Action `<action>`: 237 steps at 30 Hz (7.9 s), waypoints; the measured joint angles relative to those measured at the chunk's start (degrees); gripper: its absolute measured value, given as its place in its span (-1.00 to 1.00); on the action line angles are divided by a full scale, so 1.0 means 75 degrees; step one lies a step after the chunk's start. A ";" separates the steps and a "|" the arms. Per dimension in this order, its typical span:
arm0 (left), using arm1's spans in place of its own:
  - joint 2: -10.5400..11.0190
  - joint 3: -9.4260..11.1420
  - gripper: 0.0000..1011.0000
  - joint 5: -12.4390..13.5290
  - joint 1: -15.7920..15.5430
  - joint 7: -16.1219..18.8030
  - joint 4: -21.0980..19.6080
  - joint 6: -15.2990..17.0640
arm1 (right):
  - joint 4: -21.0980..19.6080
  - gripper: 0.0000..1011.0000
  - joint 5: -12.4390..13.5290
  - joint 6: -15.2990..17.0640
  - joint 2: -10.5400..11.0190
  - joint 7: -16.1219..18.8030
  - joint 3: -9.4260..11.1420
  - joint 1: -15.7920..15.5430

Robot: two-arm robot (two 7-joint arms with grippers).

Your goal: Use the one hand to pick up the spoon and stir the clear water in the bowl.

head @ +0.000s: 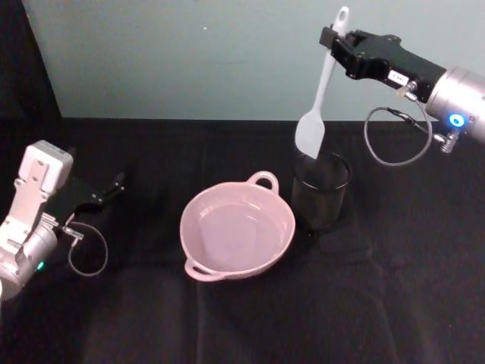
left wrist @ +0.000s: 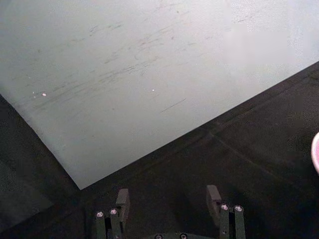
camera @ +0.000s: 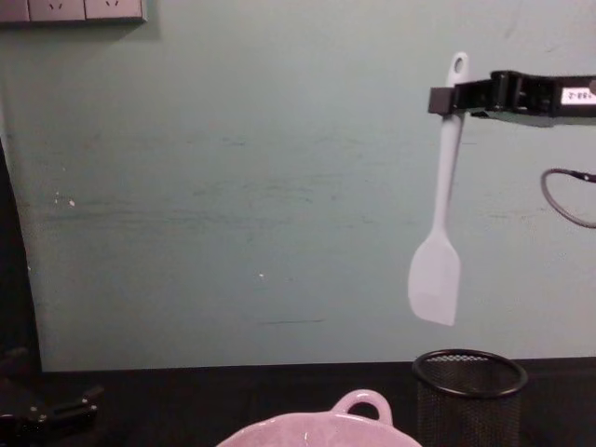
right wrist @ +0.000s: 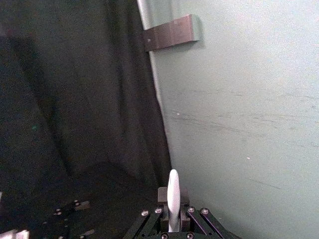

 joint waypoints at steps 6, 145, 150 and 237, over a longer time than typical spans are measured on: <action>0.0000 0.0000 1.00 0.0000 0.0000 0.0000 0.0000 0.0000 | -0.0144 -0.76 0.0042 0.0100 0.0002 0.0085 -0.0246 0.0115; 0.0000 0.0000 1.00 0.0000 0.0000 0.0000 0.0000 0.0000 | 0.1910 -0.76 -0.1776 -0.1696 -0.1428 0.2587 -0.1580 -0.0162; 0.0000 0.0000 1.00 0.0000 0.0000 0.0000 0.0000 0.0001 | 0.2034 -0.76 -0.1703 -0.1735 -0.1612 0.2703 -0.1825 -0.0030; 0.0000 0.0000 1.00 0.0000 0.0000 0.0000 0.0000 0.0001 | 0.4127 -0.76 -0.2923 -0.3968 -0.2919 0.1599 -0.1150 0.0363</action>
